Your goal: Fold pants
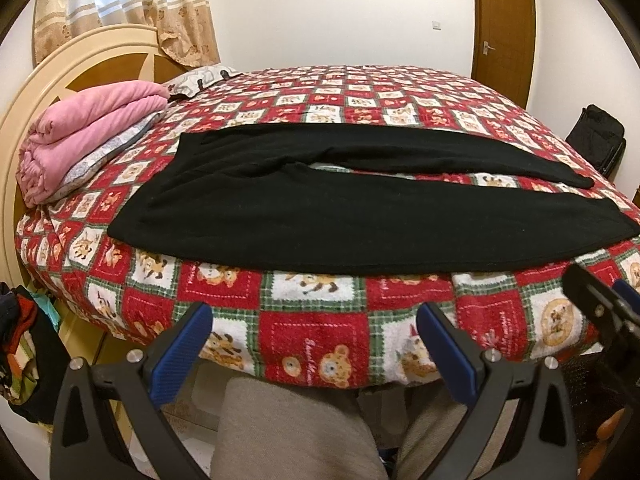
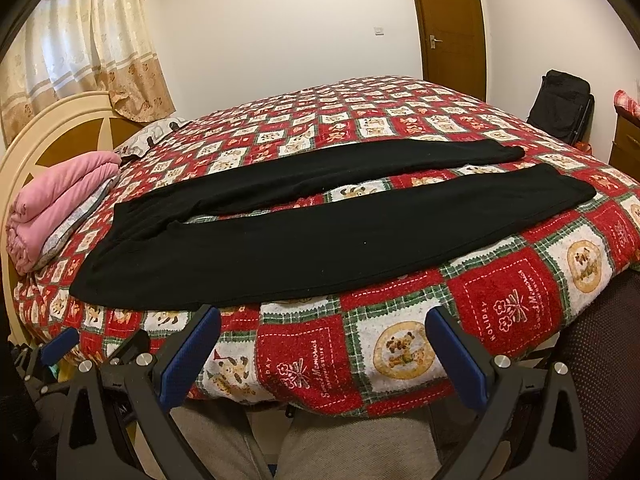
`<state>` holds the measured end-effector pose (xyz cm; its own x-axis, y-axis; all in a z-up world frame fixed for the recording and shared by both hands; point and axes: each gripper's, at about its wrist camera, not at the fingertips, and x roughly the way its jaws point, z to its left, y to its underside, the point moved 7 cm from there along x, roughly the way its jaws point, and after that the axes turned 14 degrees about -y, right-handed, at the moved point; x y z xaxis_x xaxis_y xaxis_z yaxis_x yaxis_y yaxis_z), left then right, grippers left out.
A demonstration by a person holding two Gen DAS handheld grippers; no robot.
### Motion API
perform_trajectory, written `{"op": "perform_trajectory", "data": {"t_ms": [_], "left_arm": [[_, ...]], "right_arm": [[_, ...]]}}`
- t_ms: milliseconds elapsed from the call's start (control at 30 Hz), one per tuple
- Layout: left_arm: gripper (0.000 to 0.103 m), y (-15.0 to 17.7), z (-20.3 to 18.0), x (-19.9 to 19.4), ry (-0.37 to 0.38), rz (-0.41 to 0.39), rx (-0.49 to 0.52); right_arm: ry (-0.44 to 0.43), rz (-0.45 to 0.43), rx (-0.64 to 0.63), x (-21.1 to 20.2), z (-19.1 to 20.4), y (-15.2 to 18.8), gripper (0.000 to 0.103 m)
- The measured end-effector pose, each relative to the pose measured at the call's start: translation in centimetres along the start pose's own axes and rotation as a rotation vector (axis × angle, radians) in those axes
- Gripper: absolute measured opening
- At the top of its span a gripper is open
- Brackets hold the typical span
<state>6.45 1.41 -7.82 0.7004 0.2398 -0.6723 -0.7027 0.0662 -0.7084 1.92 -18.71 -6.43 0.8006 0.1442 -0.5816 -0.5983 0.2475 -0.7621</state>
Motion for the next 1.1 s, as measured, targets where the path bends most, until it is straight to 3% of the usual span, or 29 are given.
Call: {"op": "perform_trajectory", "data": {"t_ms": [200,300,400,633,767,900,1100], "left_arm": [[0.103,-0.8,2.8,4.1,0.007,0.070,-0.019],[0.103,-1.8,4.5,6.9,-0.026,0.111,-0.005],[0.103,-4.6,6.8,9.7,-0.063,0.120,0.029],[0.103,-13.4,12.2,16.4,-0.144,0.106,0.007],[0.103,-17.1,14.6,22.8,-0.125,0.182,-0.041],[0.103,-18.8,17.1,27.9,-0.106,0.242,-0.126],[0.101,-19.9,16.8,32.7,-0.051,0.304,-0.160]], "right_arm": [[-0.009,-0.001,-0.034,1.2,-1.1,-0.5,0.102],[-0.013,0.033,-0.030,2.8,-2.2,-1.0,0.102],[-0.040,0.055,-0.036,4.8,-2.9,-2.9,0.102],[-0.120,0.084,-0.180,10.5,-0.7,-11.1,0.102],[-0.128,0.136,-0.260,14.8,0.9,-13.9,0.101],[-0.173,0.224,-0.303,18.7,2.3,-14.3,0.073],[-0.239,0.257,-0.301,22.2,2.5,-16.0,0.071]]}}
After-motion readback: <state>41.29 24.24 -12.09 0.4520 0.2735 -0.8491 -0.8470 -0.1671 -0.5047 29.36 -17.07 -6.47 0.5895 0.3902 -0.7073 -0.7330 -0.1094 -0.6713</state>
